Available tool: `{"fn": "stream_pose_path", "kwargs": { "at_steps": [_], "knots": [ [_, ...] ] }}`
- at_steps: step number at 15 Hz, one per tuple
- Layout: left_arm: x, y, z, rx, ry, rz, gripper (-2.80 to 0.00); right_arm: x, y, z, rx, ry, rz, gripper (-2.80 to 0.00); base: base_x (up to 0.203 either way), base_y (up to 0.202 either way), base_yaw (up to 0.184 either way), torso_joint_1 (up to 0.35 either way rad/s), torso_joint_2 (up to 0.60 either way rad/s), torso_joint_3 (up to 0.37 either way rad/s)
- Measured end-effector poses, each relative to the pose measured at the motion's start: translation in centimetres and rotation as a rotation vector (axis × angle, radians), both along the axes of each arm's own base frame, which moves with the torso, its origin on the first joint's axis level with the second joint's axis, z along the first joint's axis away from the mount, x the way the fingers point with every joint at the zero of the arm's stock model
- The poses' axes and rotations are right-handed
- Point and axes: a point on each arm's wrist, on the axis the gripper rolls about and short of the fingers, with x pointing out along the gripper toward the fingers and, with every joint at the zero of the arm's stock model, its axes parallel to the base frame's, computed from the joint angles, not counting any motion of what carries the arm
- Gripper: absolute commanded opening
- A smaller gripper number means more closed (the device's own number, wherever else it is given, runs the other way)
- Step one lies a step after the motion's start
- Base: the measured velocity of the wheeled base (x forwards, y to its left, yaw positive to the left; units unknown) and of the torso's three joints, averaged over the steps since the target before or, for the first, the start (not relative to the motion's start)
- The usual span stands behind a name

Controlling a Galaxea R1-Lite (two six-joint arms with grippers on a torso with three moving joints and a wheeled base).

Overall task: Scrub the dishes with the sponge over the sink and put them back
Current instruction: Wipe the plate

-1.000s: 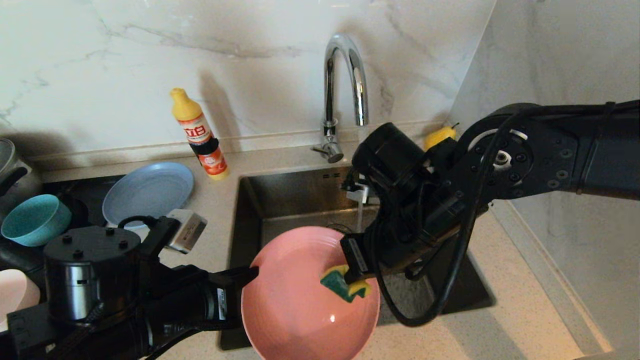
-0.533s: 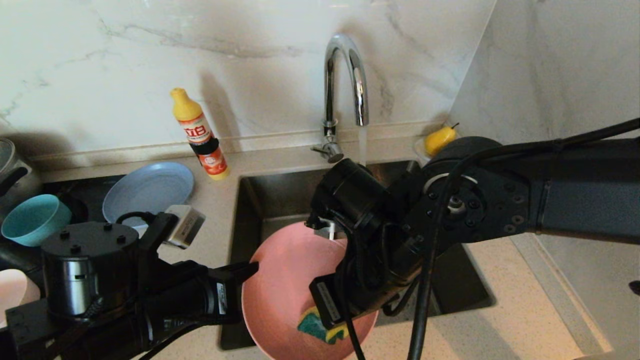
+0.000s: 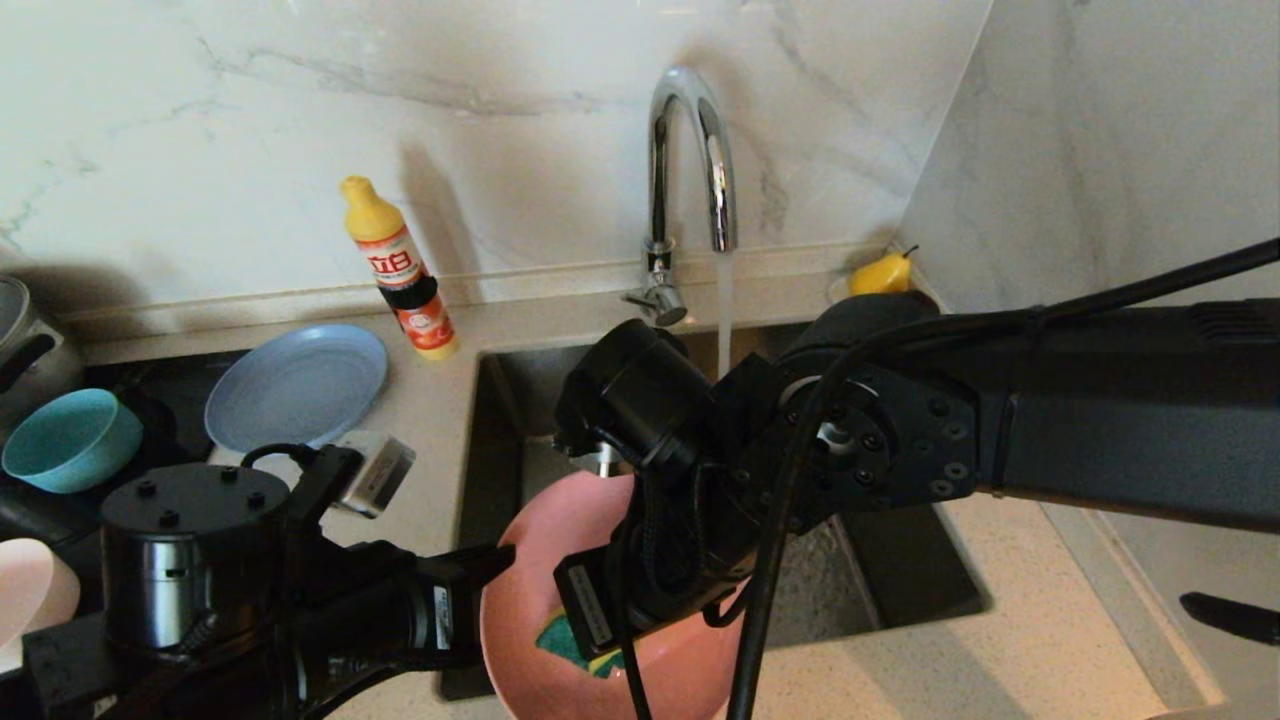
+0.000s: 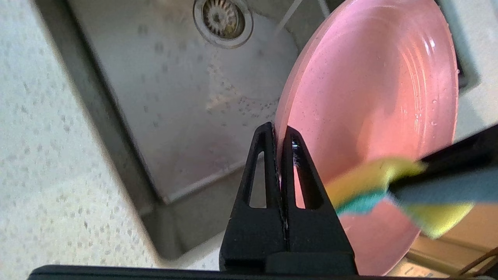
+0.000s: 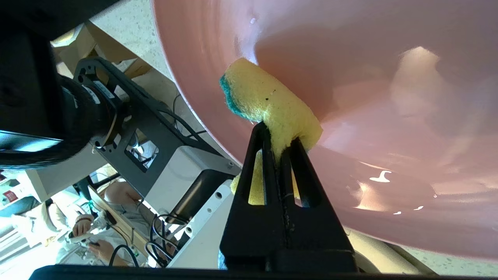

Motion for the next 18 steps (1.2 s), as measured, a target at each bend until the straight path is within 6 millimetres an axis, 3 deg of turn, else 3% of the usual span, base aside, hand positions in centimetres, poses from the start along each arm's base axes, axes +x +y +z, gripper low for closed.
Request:
{"fn": "stream_pose_path", "kwargs": {
  "at_steps": [7, 13, 18],
  "knots": [
    [-0.6, 0.4, -0.2, 0.001, 0.004, 0.004, -2.80, 1.3, -3.2, 2.4, 0.020, -0.051, -0.096, -2.80, 0.000, 0.000, 0.000, 0.000, 0.00, 0.000],
    [-0.2, 0.3, 0.4, -0.037, 0.005, 0.026, -2.80, -2.1, -7.0, 5.9, 0.050, -0.088, -0.104, -2.80, 0.000, 0.000, 0.000, 0.000, 0.00, 0.000],
    [3.2, -1.7, 1.0, -0.014, 0.025, 0.105, -2.80, -5.3, -13.9, 11.9, 0.190, -0.224, -0.171, -2.80, 0.000, 0.000, 0.000, 0.000, 0.00, 0.000]
  ]
}}
